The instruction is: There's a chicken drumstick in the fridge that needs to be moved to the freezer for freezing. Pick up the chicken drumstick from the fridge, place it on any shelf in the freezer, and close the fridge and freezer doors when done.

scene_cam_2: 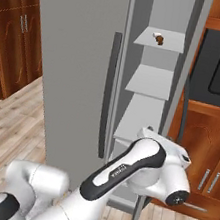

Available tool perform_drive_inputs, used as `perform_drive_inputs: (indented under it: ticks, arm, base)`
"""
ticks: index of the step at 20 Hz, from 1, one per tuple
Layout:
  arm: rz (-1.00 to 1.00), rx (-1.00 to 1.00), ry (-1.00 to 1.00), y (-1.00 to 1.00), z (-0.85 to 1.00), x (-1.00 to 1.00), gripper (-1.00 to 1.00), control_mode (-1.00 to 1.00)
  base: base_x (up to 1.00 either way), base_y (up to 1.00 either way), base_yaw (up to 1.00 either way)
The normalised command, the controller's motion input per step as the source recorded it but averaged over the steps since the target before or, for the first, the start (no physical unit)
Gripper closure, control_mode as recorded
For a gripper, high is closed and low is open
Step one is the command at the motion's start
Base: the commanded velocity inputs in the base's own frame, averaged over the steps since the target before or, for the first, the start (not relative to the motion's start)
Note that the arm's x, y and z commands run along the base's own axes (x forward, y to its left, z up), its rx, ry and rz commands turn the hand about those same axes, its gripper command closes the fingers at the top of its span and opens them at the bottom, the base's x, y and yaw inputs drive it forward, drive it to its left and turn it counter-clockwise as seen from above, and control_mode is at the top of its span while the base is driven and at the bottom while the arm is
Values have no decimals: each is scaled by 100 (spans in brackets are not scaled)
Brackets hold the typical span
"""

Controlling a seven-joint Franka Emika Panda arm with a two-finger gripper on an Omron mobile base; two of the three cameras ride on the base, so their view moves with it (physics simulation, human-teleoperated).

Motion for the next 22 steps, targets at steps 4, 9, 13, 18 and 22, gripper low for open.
perform_drive_inputs:
  ticks: [4,9,13,18,22]
  arm:
    - [22,5,-16,-75,-20,9,-100,-100]
    - [21,1,-9,-55,-26,33,-100,-100]
    - [7,0,-5,-51,-39,43,-100,-100]
    - [0,0,-7,-32,-49,30,-100,-100]
    - [-4,-2,-5,-14,-56,32,-100,-100]
  base:
    - [0,0,0]
    - [0,0,0]
    - [0,0,0]
    - [0,0,0]
    - [0,0,0]
